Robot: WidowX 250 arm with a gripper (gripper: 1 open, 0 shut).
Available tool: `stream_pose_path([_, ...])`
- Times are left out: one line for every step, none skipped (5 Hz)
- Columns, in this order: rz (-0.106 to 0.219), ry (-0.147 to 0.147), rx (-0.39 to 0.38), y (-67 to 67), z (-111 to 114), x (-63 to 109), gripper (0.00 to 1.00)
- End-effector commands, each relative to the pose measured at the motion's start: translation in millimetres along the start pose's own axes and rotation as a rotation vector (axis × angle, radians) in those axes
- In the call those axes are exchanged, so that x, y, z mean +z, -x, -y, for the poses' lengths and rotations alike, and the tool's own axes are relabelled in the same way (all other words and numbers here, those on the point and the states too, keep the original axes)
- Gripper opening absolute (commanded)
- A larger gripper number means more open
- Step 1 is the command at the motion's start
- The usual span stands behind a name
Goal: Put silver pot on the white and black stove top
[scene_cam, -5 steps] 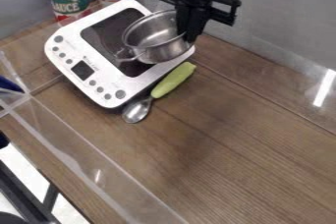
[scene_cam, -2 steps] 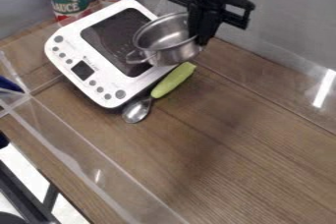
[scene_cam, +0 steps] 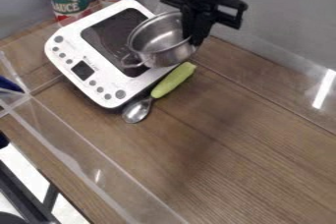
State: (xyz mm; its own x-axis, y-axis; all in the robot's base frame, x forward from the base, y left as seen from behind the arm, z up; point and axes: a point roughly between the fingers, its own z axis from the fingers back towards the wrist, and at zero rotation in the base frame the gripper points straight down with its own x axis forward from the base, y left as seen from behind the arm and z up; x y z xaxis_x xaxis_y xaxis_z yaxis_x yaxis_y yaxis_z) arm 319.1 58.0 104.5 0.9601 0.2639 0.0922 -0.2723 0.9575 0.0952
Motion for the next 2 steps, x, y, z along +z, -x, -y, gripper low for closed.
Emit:
stream_pose_path([0.068,-0.006,0.04,-5.9,-6.2,6.3,0.0])
stream_pose_path([0.081,-0.001,0.029,2.3,-8.0,3.1,0.0])
